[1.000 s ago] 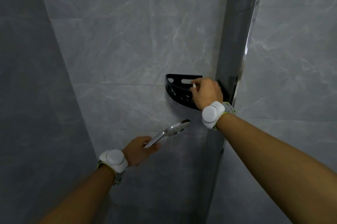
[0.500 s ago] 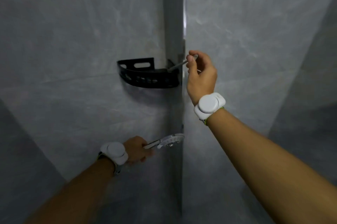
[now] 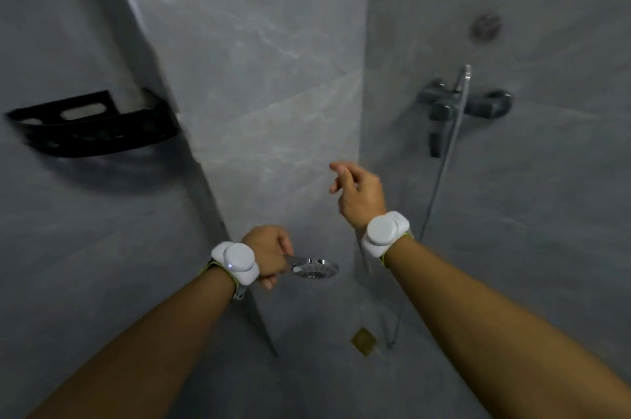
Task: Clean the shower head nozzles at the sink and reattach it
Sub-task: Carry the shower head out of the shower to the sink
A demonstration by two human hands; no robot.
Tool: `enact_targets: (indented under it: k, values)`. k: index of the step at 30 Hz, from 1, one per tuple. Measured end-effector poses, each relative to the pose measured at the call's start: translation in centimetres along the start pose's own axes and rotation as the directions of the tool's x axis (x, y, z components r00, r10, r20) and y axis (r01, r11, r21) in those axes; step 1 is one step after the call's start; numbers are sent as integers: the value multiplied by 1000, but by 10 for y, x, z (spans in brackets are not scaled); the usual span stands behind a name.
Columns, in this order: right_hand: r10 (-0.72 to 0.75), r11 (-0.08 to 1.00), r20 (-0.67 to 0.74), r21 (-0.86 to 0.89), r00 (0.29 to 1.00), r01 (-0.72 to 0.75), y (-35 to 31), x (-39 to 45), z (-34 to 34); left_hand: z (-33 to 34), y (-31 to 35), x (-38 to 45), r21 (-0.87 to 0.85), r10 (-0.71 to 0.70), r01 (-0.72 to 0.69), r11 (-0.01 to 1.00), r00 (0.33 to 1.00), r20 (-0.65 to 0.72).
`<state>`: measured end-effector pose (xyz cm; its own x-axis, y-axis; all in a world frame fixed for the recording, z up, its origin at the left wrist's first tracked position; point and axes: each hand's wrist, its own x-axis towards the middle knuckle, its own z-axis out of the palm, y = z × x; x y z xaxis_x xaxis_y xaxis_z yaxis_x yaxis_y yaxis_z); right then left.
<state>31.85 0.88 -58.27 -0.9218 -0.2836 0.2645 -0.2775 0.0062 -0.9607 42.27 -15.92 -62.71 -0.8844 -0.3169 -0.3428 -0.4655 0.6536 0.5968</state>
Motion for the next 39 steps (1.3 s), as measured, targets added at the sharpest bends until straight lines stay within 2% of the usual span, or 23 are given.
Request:
enact_targets:
  k: [3,7,10,11,13,16,18,20,22,24,26,27,28,34,35,38,39]
  values:
    - [119,983,20,-143,993,-115,40,-9,-41,28,42,14,44,69,-71,997,997,47]
    - [378,918,57,-155,924,-366,88,-27,-102,83,84,26,67,175,-181,981,981,86]
    - [392,907,1,-168,920,-386,109,-54,-152,127,109,31,56,253,-261,964,961,116]
    - [395,905,-58,-151,917,-399,120,-72,-174,149,122,30,55,292,-303,951,943,159]
    - [409,904,-114,-85,905,-419,125,-87,-192,166,130,28,26,358,-367,930,920,161]
    - [491,871,-188,75,851,-486,123,-115,-220,192,144,22,-50,453,-451,891,875,170]
    - [509,860,-309,165,803,-482,118,-147,-240,222,159,16,-134,548,-532,836,798,249]
    - [523,852,-343,194,780,-486,117,-163,-245,236,165,13,-250,596,-543,802,759,264]
    - [495,866,-481,204,724,-456,112,-194,-249,260,176,3,-329,683,-599,730,627,374]
    - [488,867,-548,217,679,-448,109,-208,-249,272,177,0,-360,716,-621,696,559,419]
    - [462,876,-655,231,598,-424,106,-236,-246,288,180,-12,-358,762,-694,625,445,470]
    - [462,874,-663,229,589,-429,104,-239,-245,291,179,-14,-381,778,-697,607,423,464]
    - [451,874,-718,236,531,-424,100,-256,-242,300,179,-23,-431,791,-691,581,353,499]
    - [396,864,-886,271,241,-425,76,-354,-224,347,169,-94,-568,748,-649,505,1,663]
    - [416,857,-882,299,220,-420,76,-362,-220,352,165,-98,-575,742,-646,501,-21,670]
    - [422,849,-905,373,55,-375,68,-427,-205,378,157,-151,-609,659,-638,472,-204,724]
    - [430,845,-902,388,37,-367,68,-438,-200,383,154,-159,-607,640,-637,476,-222,735]
